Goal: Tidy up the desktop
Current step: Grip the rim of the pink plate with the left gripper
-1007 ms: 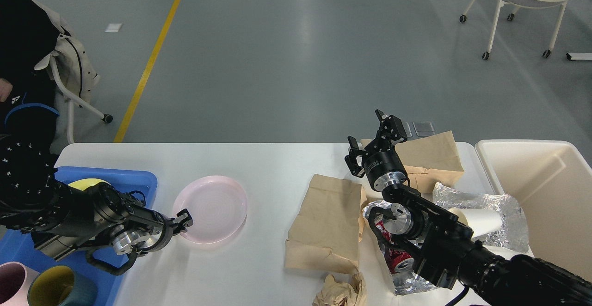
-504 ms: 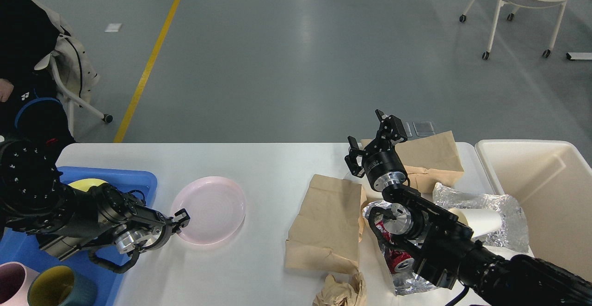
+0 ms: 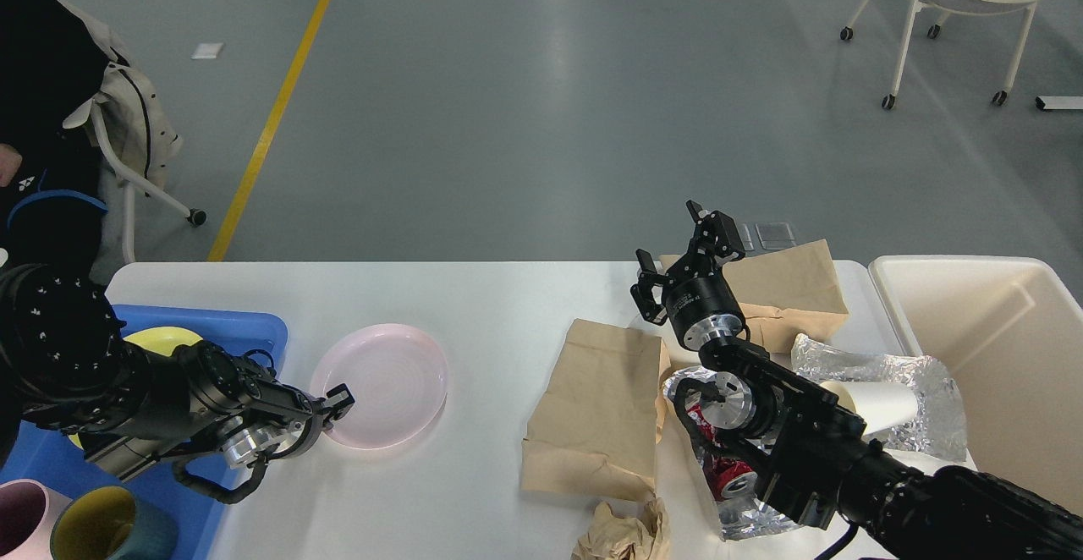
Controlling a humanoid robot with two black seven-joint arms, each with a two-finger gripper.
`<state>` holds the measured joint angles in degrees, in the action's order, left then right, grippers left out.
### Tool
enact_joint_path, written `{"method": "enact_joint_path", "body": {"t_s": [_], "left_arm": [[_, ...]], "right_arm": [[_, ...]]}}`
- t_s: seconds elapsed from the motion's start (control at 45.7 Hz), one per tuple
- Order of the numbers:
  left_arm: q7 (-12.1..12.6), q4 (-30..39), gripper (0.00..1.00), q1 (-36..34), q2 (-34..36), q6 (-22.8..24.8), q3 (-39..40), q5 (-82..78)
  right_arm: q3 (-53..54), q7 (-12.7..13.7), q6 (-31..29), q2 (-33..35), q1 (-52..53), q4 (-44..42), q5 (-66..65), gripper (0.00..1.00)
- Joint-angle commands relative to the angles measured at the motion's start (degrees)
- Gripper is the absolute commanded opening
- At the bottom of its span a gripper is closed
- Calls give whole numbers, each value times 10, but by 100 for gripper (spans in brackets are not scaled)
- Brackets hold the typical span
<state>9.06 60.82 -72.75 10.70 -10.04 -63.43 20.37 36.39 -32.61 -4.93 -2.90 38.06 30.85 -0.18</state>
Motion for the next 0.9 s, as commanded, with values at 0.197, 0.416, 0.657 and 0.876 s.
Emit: {"method": "enact_joint_path", "body": {"t_s": [0.197,0.416,0.657,0.876], "left_arm": [[-8,0,9,1,0,-9,1,-1],[-10,0,0,1,0,-9,1,-1],[-18,4,0,2,0,-38,12,-1],[-18,23,0,-6,2,-36,18,-2]], "right_arm": [[0,0,0,0,0,0,0,100],[0,0,0,0,0,0,0,100],[0,0,0,0,0,0,0,100],[0,0,0,0,0,0,0,100]]}}
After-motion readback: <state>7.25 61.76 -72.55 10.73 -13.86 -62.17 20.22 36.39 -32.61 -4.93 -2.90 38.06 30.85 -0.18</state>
